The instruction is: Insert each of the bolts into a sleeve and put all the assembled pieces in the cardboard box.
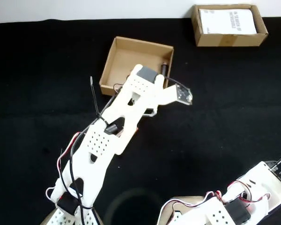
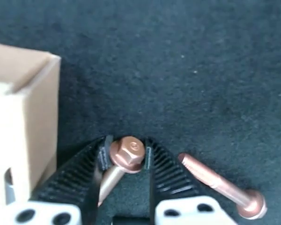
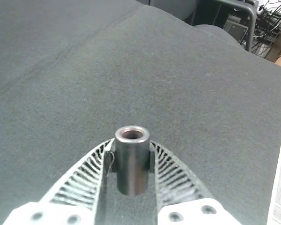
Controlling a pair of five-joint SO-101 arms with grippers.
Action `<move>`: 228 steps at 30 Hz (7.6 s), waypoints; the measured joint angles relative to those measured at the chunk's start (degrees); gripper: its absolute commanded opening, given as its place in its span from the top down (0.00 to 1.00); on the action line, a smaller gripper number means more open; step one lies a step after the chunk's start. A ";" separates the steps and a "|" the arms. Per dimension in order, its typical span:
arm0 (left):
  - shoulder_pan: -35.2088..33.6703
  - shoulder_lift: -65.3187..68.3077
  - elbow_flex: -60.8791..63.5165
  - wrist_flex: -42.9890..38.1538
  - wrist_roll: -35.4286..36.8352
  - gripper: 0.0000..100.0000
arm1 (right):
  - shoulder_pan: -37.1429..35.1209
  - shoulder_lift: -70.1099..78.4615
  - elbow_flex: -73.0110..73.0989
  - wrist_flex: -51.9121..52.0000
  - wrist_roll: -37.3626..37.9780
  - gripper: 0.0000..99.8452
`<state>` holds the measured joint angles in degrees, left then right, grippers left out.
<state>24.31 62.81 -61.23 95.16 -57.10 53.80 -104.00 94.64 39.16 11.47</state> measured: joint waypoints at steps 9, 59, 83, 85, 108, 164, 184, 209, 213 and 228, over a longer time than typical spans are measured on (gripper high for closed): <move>-1.93 0.70 -11.96 4.75 -1.49 0.79 | -2.02 0.00 0.00 0.00 0.00 0.99; -3.43 -10.37 -31.30 5.98 41.14 0.99 | -35.34 0.00 -2.20 8.35 -16.70 0.99; -8.18 -61.98 7.65 6.33 61.80 0.99 | -63.82 0.09 0.97 -3.34 -16.88 0.99; -5.89 -69.19 17.23 6.07 61.80 0.99 | -63.82 0.09 0.97 -3.34 -16.88 0.99; -0.26 -77.19 71.03 -45.10 84.22 0.99 | -77.36 0.09 0.97 -11.25 -17.05 0.99; 14.68 -96.18 95.82 -50.99 82.73 0.99 | -76.48 0.09 1.05 -11.34 -17.05 0.99; 15.65 -102.95 76.75 -19.87 75.08 0.83 | -75.34 0.18 1.05 -5.71 -18.11 0.99; -17.85 -166.07 109.10 -15.12 57.93 0.99 | -70.77 68.75 -70.68 5.80 -7.30 0.99; -23.47 -166.15 116.22 -16.00 57.93 0.99 | -70.86 84.13 -83.34 5.80 4.66 0.99; -37.80 -166.24 151.91 -39.74 66.99 0.99 | -76.40 124.13 -112.53 5.98 39.74 0.99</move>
<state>-13.49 -103.43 90.68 55.43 9.89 -22.59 20.13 -17.89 45.14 51.21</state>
